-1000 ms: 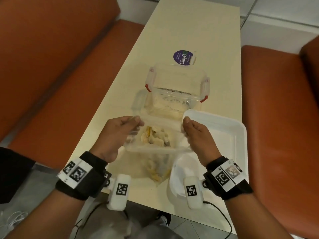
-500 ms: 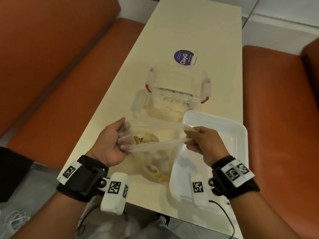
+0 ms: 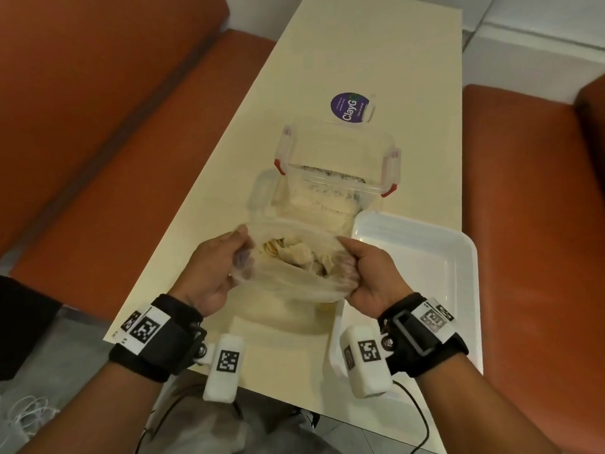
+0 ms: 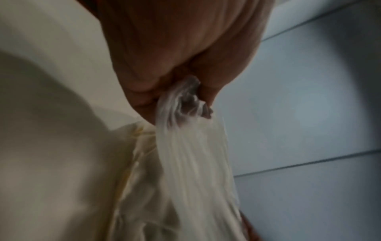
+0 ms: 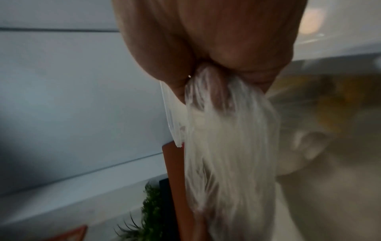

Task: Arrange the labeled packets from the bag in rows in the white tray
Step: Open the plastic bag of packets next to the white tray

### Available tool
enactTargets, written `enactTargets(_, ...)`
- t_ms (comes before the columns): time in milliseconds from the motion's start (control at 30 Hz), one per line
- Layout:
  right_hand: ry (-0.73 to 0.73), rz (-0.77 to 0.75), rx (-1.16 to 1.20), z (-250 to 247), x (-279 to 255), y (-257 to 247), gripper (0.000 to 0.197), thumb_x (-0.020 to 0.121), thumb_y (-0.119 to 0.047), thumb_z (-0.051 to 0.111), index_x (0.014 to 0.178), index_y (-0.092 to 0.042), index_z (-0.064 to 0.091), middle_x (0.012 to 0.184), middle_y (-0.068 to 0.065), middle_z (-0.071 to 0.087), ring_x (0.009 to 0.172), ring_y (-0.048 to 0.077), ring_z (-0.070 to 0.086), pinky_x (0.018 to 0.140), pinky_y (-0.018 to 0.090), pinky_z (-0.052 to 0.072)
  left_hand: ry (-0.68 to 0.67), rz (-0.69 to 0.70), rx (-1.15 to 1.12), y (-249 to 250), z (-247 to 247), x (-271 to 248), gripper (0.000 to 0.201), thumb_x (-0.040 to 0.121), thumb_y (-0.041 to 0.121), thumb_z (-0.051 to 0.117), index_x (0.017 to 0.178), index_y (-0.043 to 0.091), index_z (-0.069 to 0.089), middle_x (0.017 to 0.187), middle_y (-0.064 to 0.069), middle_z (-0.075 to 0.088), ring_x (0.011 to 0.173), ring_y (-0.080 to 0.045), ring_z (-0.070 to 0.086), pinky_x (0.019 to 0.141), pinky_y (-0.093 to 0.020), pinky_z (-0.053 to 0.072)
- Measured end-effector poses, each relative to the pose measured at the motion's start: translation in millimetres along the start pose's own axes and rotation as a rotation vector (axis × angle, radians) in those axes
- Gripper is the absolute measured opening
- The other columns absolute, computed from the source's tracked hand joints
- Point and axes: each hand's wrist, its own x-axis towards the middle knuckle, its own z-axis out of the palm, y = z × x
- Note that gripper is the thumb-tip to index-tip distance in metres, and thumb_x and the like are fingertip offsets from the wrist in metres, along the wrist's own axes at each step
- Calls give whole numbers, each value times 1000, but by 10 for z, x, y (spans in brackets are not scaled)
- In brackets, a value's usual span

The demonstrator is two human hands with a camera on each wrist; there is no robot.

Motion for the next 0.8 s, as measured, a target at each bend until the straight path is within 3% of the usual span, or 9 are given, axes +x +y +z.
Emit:
enactTargets(100, 58, -108, -320, -66, 44, 36, 20, 96, -25, 60, 82, -14, 52, 48, -4, 51, 35, 11, 45, 37, 19, 36, -39, -128, -309, 55, -46, 71, 27, 100, 36, 52, 84, 18, 64, 72, 1, 69, 64, -13, 69, 59, -30, 57)
enactTargets(200, 93, -249, -795, -166, 125, 100, 44, 73, -42, 82, 98, -23, 50, 87, 6, 61, 72, 23, 50, 60, 31, 39, -92, -218, -520, 81, -53, 113, 32, 103, 34, 46, 81, 18, 62, 62, 2, 66, 55, -10, 66, 55, -24, 57)
enactTargets(367, 282, -579, -1108, -200, 164, 201, 26, 90, -38, 70, 81, -20, 54, 74, -7, 62, 63, 11, 50, 60, 27, 41, -131, -303, -474, 99, -14, 88, 40, 101, 35, 46, 63, 21, 50, 45, 9, 29, 31, -4, 29, 32, -15, 23)
enactTargets(433, 246, -540, -1014, -196, 129, 201, 32, 94, -42, 65, 73, -19, 57, 68, -6, 58, 63, 11, 52, 63, 28, 45, -94, -290, -372, 103, -39, 94, 36, 102, 35, 46, 69, 22, 47, 45, 8, 29, 30, -3, 26, 28, -14, 17)
enactTargets(500, 156, -386, -745, -194, 121, 184, 33, 98, -42, 59, 81, -14, 65, 76, 1, 63, 74, 17, 61, 75, 36, 55, -35, -256, -253, 105, -86, 108, 30, 101, 35, 51, 75, 21, 48, 47, 8, 32, 31, -3, 27, 27, -14, 18)
enactTargets(567, 117, -238, -404, -160, 107, 162, 32, 101, -38, 55, 94, -8, 66, 81, 4, 66, 75, 18, 67, 83, 39, 58, -25, -242, -211, 125, -97, 71, 29, 100, 35, 54, 76, 19, 54, 48, 7, 44, 33, -6, 38, 29, -15, 29)
enactTargets(633, 77, -156, -74, -113, 135, 153, 27, 102, -31, 53, 88, -8, 62, 71, 3, 63, 63, 16, 66, 81, 33, 56, -44, -249, -266, 154, -67, 5, 31, 101, 33, 50, 78, 16, 60, 54, 1, 61, 38, -13, 55, 36, -20, 45)
enactTargets(733, 65, -62, 248, -51, 248, 205, 25, 100, -29, 55, 86, -10, 60, 57, -1, 55, 48, 10, 57, 96, 32, 51, -85, -274, -374, 140, -75, -37, 31, 103, 37, 46, 89, 14, 62, 68, -9, 72, 52, -21, 69, 47, -31, 58)
enactTargets(800, 59, -21, 271, -41, 340, 261, 29, 100, -35, 55, 83, -12, 60, 48, -5, 43, 38, 7, 46, 76, 26, 57, -106, -291, -459, 84, -102, -1, 31, 101, 42, 47, 97, 17, 65, 78, -10, 73, 63, -20, 71, 56, -30, 60)
